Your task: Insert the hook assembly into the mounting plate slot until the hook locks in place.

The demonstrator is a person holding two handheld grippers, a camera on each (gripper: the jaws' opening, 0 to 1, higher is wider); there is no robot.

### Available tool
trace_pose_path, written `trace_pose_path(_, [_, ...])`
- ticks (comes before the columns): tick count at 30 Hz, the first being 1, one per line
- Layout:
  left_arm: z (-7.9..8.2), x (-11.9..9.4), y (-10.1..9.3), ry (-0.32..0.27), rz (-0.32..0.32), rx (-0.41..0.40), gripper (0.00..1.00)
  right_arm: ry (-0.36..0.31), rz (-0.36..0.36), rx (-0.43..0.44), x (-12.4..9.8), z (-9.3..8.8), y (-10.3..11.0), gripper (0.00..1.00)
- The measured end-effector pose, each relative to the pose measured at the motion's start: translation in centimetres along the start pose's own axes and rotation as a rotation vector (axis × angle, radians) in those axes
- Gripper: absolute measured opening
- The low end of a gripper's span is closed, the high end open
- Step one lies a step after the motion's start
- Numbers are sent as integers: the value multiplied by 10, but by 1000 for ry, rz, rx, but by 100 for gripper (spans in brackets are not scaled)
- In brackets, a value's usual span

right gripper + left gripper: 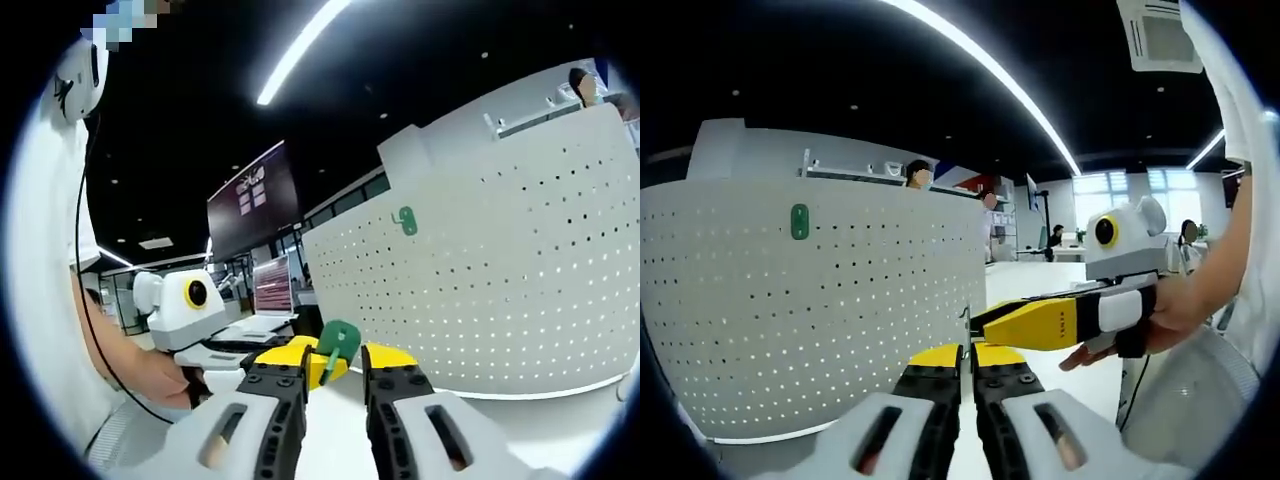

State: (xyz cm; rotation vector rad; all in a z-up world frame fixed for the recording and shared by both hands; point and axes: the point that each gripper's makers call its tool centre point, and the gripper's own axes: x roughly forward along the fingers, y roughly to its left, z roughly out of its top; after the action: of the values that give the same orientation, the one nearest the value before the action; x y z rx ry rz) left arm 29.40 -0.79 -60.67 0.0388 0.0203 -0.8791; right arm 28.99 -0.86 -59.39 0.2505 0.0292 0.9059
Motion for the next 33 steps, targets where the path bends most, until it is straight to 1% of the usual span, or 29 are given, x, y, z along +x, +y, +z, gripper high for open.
trace_pose_path(3, [2, -1, 1, -9, 7, -8, 3, -13, -10, 10, 1, 3, -1, 14])
trace_pose_path(6, [2, -1, 3, -2, 25, 16, 3, -4, -26, -6, 3, 1, -1, 13])
trace_pose_path(8, [3, -2, 4, -6, 39, 13, 3, -8, -44, -21, 3, 2, -2, 12])
trace_pose_path(9, [3, -2, 4, -4, 46, 18, 3, -7, -50, -21, 3, 2, -2, 11])
trace_pose_path(10, [3, -2, 6, -2, 68, 33, 3, -4, -60, -28, 3, 2, -1, 10])
trace_pose_path(11, [3, -2, 6, -1, 72, 34, 3, -5, -71, -38, 4, 2, -1, 10])
trace_pose_path(13, [3, -2, 8, 7, 93, 47, 3, 6, -76, -47, 4, 1, 0, 6])
trace_pose_path(15, [2, -2, 4, 7, 72, 35, 3, -4, -73, -45, 4, 2, 0, 4])
trace_pose_path(17, [3, -2, 4, 4, 75, 46, 3, -7, -68, -30, 4, 3, -1, 4])
trace_pose_path(19, [5, -3, 4, -3, 75, 41, 3, -16, -62, 19, 5, 5, 0, 4])
trace_pose_path(21, [7, -3, 5, -8, 82, 72, 2, -19, -64, 22, 6, 5, 0, 3])
trace_pose_path(23, [6, -3, 6, 2, 80, 55, 2, -9, -72, 40, 7, 4, 2, 2])
trace_pose_path(24, [5, -3, 6, 12, 84, 63, 2, 0, -68, 71, 8, 2, 4, 2])
trace_pose_path(25, [4, -4, 6, 13, 87, 80, 2, 7, -84, 84, 9, 1, 4, 2])
trace_pose_path(26, [3, -4, 6, 17, 84, 84, 2, 13, -85, 108, 9, 0, 6, 2])
trace_pose_path(28, [2, -5, 5, 20, 84, 63, 2, 17, -91, 159, 10, 0, 6, 2])
trace_pose_path(29, [2, -6, 6, 21, 84, 50, 2, 23, -98, 155, 10, -1, 5, 2])
trace_pose_path(30, [1, -6, 6, 27, 84, 56, 2, 31, -101, 141, 10, -2, 5, 2])
trace_pose_path(31, [0, -6, 6, 34, 86, 86, 2, 47, -107, 123, 10, -3, 5, 1])
trace_pose_path(32, [0, -6, 6, 34, 86, 98, 2, 46, -107, 119, 10, -3, 6, 1])
trace_pose_path(33, [0, -6, 6, 32, 85, 87, 2, 47, -110, 126, 9, -3, 6, 1])
